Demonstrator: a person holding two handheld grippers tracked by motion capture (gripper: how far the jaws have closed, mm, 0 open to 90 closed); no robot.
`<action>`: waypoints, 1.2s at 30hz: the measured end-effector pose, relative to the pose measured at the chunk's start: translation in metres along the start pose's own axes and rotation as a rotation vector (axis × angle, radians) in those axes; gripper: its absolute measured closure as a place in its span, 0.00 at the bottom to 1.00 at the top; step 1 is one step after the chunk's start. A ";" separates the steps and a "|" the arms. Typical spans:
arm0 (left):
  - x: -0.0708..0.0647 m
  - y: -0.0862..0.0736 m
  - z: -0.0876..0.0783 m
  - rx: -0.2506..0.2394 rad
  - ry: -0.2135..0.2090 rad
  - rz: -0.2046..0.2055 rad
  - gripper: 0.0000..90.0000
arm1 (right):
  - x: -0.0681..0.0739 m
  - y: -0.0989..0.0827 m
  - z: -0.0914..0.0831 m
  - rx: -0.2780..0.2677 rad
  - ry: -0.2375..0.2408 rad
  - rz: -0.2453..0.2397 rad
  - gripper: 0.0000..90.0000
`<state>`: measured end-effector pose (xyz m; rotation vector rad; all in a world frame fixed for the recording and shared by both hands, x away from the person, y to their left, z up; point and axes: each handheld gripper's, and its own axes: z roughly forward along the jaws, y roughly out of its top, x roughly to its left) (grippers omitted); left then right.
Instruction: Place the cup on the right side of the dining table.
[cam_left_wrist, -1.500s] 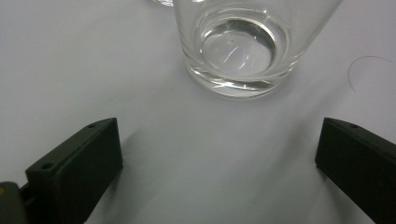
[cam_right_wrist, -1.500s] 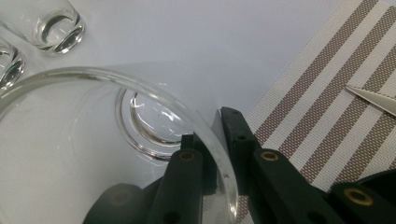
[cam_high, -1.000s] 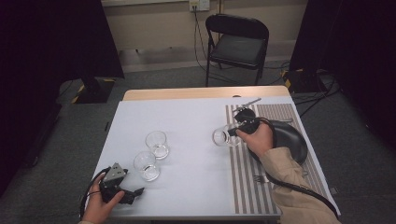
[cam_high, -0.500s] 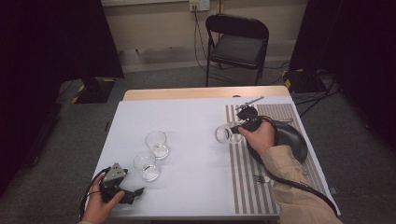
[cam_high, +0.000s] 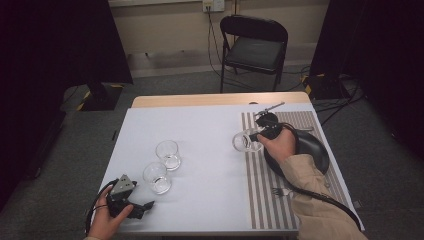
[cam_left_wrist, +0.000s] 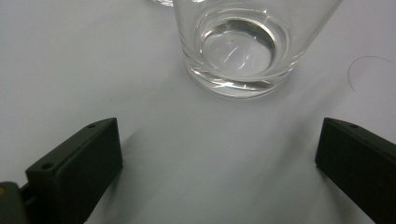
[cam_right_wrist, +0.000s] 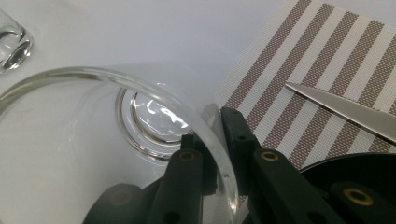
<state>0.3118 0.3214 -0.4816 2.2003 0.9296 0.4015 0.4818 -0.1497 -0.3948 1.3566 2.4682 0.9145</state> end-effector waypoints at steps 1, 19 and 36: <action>0.000 0.000 0.000 -0.001 0.000 -0.001 0.00 | 0.000 0.000 0.001 0.002 -0.001 0.002 0.95; 0.000 0.000 0.000 -0.001 0.000 0.000 0.00 | -0.013 -0.001 0.007 0.020 -0.034 0.039 0.95; 0.000 0.000 0.000 -0.001 0.000 -0.001 0.00 | -0.019 -0.003 0.012 0.031 -0.070 0.050 0.95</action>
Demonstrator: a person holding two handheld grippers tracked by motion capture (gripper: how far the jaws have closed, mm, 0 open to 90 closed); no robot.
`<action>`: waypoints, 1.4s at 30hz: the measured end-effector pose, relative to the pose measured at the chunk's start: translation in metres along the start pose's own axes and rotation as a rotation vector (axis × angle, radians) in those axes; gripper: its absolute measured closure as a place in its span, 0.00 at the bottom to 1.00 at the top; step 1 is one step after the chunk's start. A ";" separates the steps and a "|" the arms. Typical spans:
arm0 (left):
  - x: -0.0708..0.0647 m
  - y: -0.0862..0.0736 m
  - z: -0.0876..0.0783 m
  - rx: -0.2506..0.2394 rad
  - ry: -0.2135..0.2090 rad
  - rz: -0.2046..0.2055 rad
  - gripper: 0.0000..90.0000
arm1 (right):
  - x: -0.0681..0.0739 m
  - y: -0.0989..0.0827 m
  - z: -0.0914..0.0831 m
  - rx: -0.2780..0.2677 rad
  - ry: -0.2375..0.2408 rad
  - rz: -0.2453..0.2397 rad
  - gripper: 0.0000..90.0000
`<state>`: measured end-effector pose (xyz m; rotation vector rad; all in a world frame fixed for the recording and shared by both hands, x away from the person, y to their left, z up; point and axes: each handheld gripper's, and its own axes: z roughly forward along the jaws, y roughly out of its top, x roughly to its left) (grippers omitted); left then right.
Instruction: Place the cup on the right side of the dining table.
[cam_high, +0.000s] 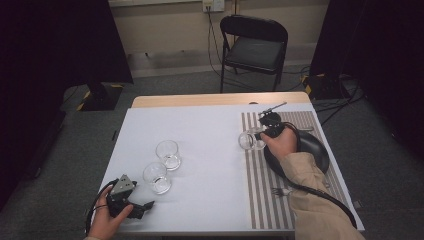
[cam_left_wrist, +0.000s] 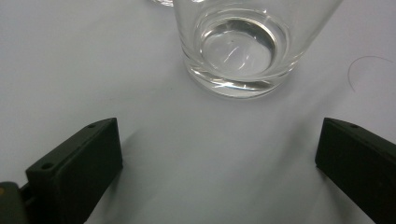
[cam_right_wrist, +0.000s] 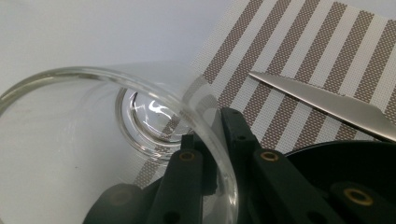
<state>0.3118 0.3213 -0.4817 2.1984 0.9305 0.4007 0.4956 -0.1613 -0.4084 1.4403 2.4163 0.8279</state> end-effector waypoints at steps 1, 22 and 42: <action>0.000 0.000 0.000 0.001 0.000 0.001 0.00 | 0.000 0.000 0.000 0.001 -0.004 0.002 0.95; 0.000 0.000 0.000 0.001 0.000 0.001 0.00 | 0.002 -0.002 0.007 0.029 -0.027 -0.009 0.94; 0.000 0.000 0.000 0.004 0.001 0.001 0.00 | -0.001 -0.002 0.010 0.027 -0.064 -0.009 0.94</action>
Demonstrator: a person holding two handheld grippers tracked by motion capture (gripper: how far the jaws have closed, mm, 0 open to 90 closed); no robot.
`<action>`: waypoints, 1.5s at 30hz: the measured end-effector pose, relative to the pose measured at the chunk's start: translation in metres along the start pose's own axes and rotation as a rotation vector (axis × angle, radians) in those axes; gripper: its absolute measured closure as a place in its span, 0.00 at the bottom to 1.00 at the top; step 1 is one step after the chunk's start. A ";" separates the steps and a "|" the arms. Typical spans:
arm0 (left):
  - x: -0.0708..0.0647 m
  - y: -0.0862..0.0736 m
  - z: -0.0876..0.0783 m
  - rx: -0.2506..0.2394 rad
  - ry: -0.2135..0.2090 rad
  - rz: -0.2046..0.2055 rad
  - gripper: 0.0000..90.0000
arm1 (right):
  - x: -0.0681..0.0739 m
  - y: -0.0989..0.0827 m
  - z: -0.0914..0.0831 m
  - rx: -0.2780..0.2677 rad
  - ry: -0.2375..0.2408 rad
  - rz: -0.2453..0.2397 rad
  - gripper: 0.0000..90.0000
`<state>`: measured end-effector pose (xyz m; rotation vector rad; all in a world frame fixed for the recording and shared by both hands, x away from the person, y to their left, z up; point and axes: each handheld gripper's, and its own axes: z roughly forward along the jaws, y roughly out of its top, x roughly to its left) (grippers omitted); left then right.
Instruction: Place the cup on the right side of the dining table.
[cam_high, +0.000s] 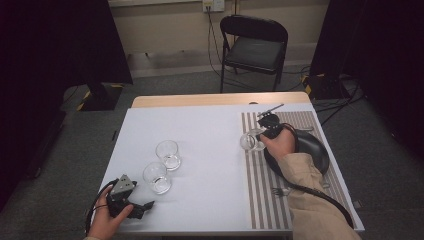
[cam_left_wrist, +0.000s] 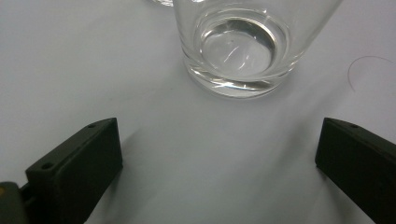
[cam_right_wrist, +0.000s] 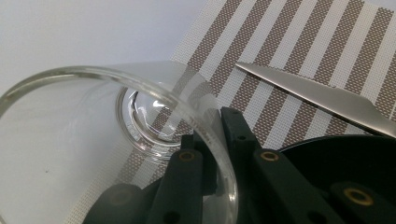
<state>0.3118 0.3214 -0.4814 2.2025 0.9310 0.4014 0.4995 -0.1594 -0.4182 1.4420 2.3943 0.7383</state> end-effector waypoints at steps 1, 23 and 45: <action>0.000 0.000 0.000 -0.001 0.000 -0.001 0.00 | 0.001 0.000 0.000 -0.002 -0.003 -0.004 0.94; 0.000 0.000 0.000 -0.001 0.000 -0.002 0.00 | 0.003 -0.003 -0.006 -0.050 -0.041 -0.001 0.87; 0.000 0.000 0.000 -0.001 0.000 -0.002 0.00 | 0.007 -0.003 -0.012 -0.105 -0.070 -0.025 0.52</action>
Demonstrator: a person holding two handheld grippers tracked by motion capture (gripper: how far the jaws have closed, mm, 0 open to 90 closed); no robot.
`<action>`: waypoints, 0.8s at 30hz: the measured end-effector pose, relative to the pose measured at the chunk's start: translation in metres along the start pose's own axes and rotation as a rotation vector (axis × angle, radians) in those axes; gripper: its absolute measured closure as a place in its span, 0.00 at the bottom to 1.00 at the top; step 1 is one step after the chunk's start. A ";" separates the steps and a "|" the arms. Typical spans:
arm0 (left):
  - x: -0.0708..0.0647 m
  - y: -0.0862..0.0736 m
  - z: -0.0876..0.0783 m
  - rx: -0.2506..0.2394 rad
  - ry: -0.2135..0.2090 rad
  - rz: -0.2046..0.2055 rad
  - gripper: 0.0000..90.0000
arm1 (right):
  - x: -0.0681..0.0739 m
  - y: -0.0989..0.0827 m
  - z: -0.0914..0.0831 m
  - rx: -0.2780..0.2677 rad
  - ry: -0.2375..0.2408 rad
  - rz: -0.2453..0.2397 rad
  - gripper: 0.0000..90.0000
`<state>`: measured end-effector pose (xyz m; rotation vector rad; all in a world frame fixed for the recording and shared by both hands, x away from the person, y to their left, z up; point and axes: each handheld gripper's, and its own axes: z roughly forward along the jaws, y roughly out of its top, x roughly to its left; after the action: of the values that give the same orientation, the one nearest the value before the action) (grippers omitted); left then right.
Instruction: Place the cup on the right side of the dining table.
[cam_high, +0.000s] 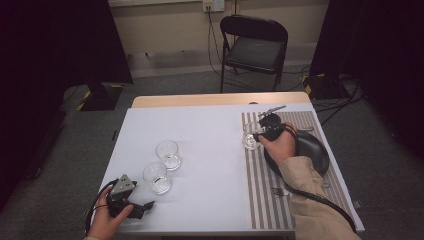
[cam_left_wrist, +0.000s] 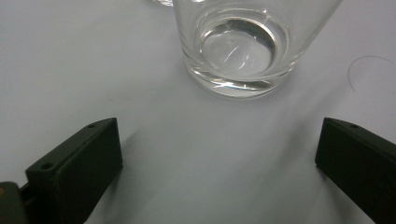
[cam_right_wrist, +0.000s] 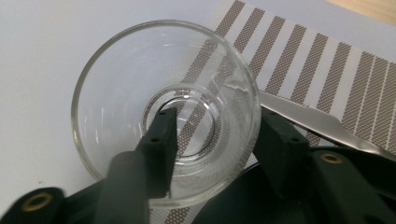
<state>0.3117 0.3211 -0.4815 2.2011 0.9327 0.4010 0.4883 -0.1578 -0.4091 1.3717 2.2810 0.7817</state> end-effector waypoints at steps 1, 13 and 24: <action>0.000 0.000 0.000 0.000 0.000 0.000 0.00 | -0.001 0.001 0.000 -0.009 0.005 0.004 0.49; 0.000 0.000 0.000 0.000 0.000 0.000 0.00 | -0.007 0.009 -0.005 -0.046 0.011 0.049 0.31; 0.000 0.000 0.000 0.000 0.000 0.000 0.00 | -0.008 0.009 -0.012 -0.048 0.030 0.067 0.25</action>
<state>0.3117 0.3212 -0.4815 2.2007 0.9325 0.4015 0.4920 -0.1650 -0.3941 1.4298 2.2340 0.8783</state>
